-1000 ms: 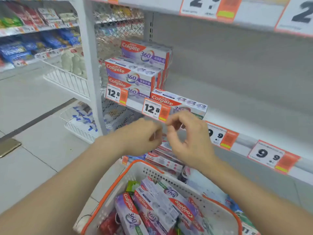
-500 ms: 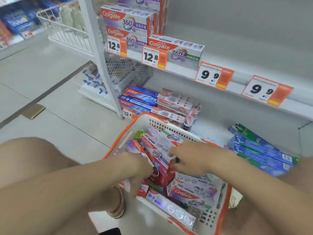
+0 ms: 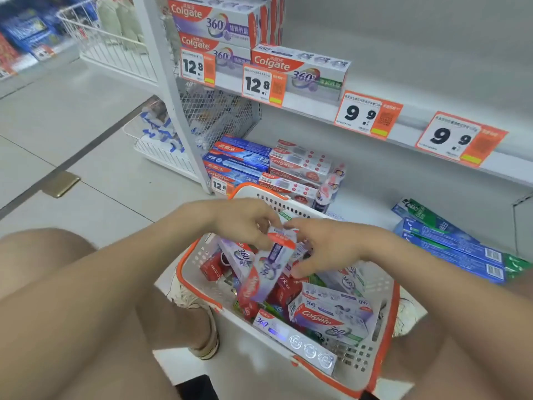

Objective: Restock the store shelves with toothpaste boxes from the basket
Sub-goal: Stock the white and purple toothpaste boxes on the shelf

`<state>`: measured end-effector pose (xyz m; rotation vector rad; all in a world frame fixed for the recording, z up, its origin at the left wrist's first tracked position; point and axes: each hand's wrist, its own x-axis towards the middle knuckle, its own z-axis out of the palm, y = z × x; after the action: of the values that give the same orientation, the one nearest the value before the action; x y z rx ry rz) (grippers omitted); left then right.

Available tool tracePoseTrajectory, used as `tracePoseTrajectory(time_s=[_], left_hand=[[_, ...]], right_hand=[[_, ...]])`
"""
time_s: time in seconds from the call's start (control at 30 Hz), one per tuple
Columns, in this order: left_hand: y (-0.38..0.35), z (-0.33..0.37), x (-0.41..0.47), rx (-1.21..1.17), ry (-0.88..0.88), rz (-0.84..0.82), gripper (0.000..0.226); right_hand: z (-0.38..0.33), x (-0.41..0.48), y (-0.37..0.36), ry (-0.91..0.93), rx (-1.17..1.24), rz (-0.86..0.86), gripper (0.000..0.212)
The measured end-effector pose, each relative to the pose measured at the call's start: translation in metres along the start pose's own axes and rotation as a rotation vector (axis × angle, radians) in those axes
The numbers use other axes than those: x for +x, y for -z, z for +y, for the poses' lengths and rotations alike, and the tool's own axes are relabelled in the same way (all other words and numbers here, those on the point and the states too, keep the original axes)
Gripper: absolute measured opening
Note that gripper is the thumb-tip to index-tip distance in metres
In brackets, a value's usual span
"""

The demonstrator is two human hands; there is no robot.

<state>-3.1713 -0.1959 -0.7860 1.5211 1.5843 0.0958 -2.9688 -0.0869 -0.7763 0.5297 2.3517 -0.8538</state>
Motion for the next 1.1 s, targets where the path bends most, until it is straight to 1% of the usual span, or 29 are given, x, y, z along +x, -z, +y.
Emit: tracePoseTrajectory(time_s=[0.03, 0.07, 0.13, 0.17, 0.2, 0.23, 0.27, 0.33, 0.4, 0.47, 0.5, 0.53, 0.57, 0.63, 0.8, 0.9, 0.97, 1.03, 1.1], left_hand=[[0.006, 0.002, 0.000, -0.118, -0.001, 0.030, 0.032], [0.010, 0.003, -0.001, -0.242, -0.003, 0.071, 0.033], [0.011, 0.007, -0.002, -0.482, 0.018, 0.123, 0.034], [0.011, 0.006, 0.001, -0.537, 0.032, 0.133, 0.036], [0.010, 0.002, 0.006, -0.512, 0.062, 0.138, 0.038], [0.010, -0.004, 0.011, -0.404, 0.106, 0.128, 0.039], [0.007, -0.011, 0.016, -0.224, 0.145, 0.091, 0.034], [-0.007, -0.030, 0.029, 0.087, 0.188, -0.044, 0.018], [-0.031, -0.046, 0.040, 0.309, 0.253, -0.159, 0.007], [-0.058, -0.055, 0.044, 0.466, 0.253, -0.261, 0.047], [-0.068, -0.059, 0.045, 0.497, 0.244, -0.277, 0.065], [-0.078, -0.063, 0.045, 0.516, 0.221, -0.260, 0.077], [-0.084, -0.067, 0.045, 0.533, 0.191, -0.230, 0.085], [-0.088, -0.076, 0.045, 0.559, 0.141, -0.167, 0.095], [-0.100, -0.081, 0.045, 0.672, 0.143, -0.089, 0.097], [-0.101, -0.081, 0.046, 0.701, 0.156, -0.087, 0.090], [-0.098, -0.082, 0.042, 0.766, 0.105, -0.121, 0.086], [-0.093, -0.084, 0.038, 0.865, 0.018, -0.135, 0.082], [-0.085, -0.085, 0.036, 0.866, -0.022, -0.077, 0.076]], right_hand=[[-0.003, 0.000, 0.004, 0.022, 0.124, 0.041, 0.104], [-0.003, 0.001, 0.007, 0.031, 0.221, 0.115, 0.098], [-0.002, 0.005, 0.012, -0.015, 0.344, 0.269, 0.081], [0.000, 0.006, 0.014, -0.053, 0.385, 0.310, 0.075], [0.003, 0.008, 0.016, -0.086, 0.415, 0.337, 0.070], [0.004, 0.008, 0.017, -0.119, 0.434, 0.343, 0.064], [0.005, 0.008, 0.018, -0.146, 0.442, 0.347, 0.058], [0.002, 0.004, 0.018, -0.214, 0.394, 0.378, 0.055], [-0.002, 0.001, 0.017, -0.233, 0.326, 0.416, 0.051], [-0.005, -0.001, 0.017, -0.215, 0.351, 0.430, 0.035], [-0.005, -0.001, 0.017, -0.209, 0.343, 0.436, 0.028], [-0.005, -0.001, 0.017, -0.211, 0.288, 0.447, 0.025], [-0.004, -0.001, 0.017, -0.217, 0.213, 0.459, 0.025], [-0.002, -0.001, 0.017, -0.226, 0.122, 0.493, 0.028], [0.001, -0.001, 0.019, -0.236, 0.113, 0.536, 0.033], [0.002, -0.001, 0.020, -0.236, 0.153, 0.583, 0.032], [0.003, -0.001, 0.021, -0.231, 0.170, 0.616, 0.031], [0.002, -0.001, 0.024, -0.221, 0.197, 0.653, 0.031], [0.001, 0.000, 0.025, -0.211, 0.228, 0.703, 0.031]])
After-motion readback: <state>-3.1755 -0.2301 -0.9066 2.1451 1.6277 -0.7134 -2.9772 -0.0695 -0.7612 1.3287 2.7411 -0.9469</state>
